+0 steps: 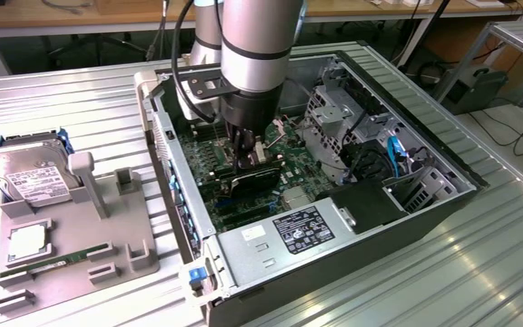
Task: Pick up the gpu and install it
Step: 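Press down on the gpu until it lock into place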
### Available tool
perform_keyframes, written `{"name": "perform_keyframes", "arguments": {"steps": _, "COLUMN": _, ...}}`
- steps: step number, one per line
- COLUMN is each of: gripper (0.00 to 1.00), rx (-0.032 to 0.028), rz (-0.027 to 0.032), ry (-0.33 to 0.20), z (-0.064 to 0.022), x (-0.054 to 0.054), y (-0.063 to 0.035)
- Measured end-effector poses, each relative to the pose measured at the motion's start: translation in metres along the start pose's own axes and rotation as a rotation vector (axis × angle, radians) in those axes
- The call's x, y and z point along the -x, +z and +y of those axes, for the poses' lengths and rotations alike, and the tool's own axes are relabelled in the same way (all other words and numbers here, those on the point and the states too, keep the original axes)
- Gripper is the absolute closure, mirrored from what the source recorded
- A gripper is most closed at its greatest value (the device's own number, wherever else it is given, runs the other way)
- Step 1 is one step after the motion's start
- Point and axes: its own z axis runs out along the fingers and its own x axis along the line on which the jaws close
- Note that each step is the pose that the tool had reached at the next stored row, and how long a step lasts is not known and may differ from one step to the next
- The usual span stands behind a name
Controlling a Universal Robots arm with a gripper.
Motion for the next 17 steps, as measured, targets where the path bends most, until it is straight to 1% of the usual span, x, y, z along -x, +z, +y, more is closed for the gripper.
{"name": "perform_keyframes", "arguments": {"steps": 3, "gripper": 0.89, "rx": 0.0, "rz": 0.0054, "ry": 0.0, "z": 0.0012, "x": 0.0, "y": 0.0017}}
{"name": "perform_keyframes", "arguments": {"steps": 5, "gripper": 0.89, "rx": 0.0, "rz": 0.0092, "ry": 0.0, "z": 0.0019, "x": 0.0, "y": 0.0055}}
{"name": "perform_keyframes", "arguments": {"steps": 9, "gripper": 0.89, "rx": 0.0009, "rz": 0.0114, "ry": 0.001, "z": 0.0022, "x": 0.0, "y": 0.0143}}
{"name": "perform_keyframes", "arguments": {"steps": 10, "gripper": 0.89, "rx": 0.0, "rz": 0.01, "ry": 0.002, "z": 0.0022, "x": 0.0, "y": 0.0177}}
{"name": "perform_keyframes", "arguments": {"steps": 11, "gripper": 0.89, "rx": 0.0007, "rz": 0.0111, "ry": 0.002, "z": 0.0023, "x": 0.0, "y": 0.0188}}
{"name": "perform_keyframes", "arguments": {"steps": 14, "gripper": 0.89, "rx": 0.0002, "rz": 0.0103, "ry": 0.002, "z": 0.0023, "x": 0.0, "y": 0.0191}}
{"name": "perform_keyframes", "arguments": {"steps": 16, "gripper": 0.89, "rx": -0.0016, "rz": 0.0075, "ry": 0.002, "z": 0.0021, "x": 0.001, "y": 0.0158}}
{"name": "perform_keyframes", "arguments": {"steps": 17, "gripper": 0.89, "rx": -0.001, "rz": 0.0085, "ry": 0.002, "z": 0.002, "x": 0.001, "y": 0.0114}}
